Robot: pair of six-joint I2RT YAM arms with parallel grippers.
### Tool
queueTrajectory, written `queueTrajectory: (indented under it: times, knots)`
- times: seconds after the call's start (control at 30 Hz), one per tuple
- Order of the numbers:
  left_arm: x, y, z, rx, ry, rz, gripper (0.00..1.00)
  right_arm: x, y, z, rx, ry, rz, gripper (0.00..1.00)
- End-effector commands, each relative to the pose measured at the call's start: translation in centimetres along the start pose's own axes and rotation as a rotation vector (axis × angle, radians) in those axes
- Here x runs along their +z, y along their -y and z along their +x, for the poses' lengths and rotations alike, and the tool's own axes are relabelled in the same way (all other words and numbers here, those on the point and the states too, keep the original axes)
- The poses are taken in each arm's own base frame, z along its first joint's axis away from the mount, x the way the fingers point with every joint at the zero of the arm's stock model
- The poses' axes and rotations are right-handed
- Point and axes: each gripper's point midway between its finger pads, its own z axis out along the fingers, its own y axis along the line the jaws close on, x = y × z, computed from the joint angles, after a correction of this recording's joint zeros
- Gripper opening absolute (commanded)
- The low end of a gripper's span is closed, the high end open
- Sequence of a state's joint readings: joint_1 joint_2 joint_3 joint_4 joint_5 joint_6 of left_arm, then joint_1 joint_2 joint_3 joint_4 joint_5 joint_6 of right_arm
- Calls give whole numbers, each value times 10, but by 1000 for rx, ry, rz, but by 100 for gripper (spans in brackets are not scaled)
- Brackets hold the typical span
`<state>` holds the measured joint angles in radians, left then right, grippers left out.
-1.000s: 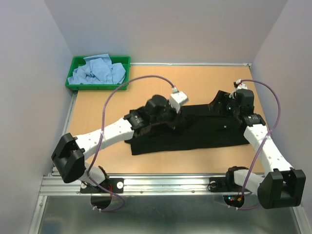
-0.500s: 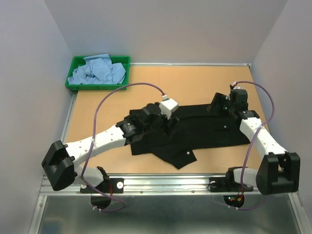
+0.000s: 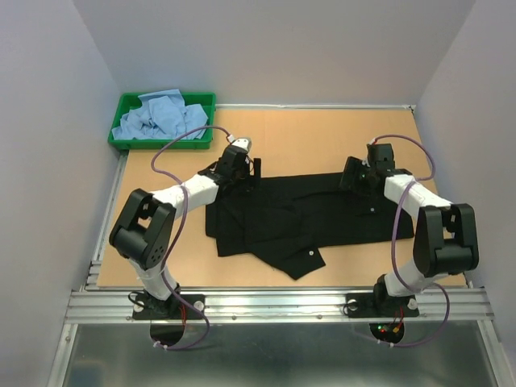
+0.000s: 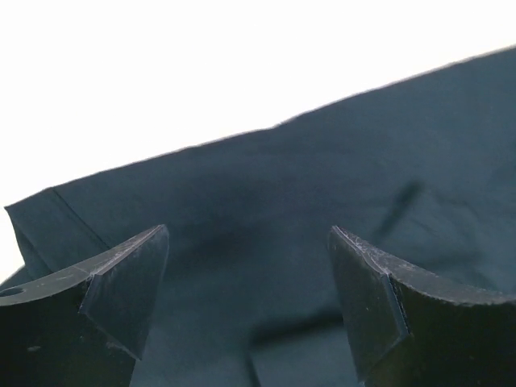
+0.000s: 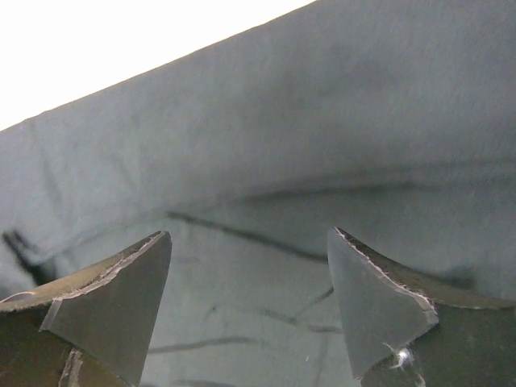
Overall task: Fold and stack the long sleeve shirts
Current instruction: Fold the shirt
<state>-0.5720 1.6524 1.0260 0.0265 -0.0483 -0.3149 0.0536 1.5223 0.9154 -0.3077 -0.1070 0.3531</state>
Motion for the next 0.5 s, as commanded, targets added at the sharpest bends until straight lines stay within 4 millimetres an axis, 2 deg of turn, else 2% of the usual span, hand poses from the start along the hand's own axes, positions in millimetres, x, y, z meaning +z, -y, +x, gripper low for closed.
queueTrajectory:
  times: [0.0,0.13,0.2,0.33,0.43,0.47]
  knots:
    - [14,-6,-29,-73,60,-32,91,3,-5,-49,-41,127,29,82]
    - [27,-25,-20,-128,22,-78,91,18,2,-49,-23,109,68,81]
    - [34,-37,-14,-155,1,-101,91,28,13,-47,1,100,121,79]
    - [44,-57,-3,-188,-31,-136,91,47,14,-45,24,73,131,77]
    - [49,-65,-3,-222,-38,-135,91,60,15,-45,28,56,136,77]
    - [50,-68,-3,-230,-39,-138,91,63,13,-51,24,64,135,77]
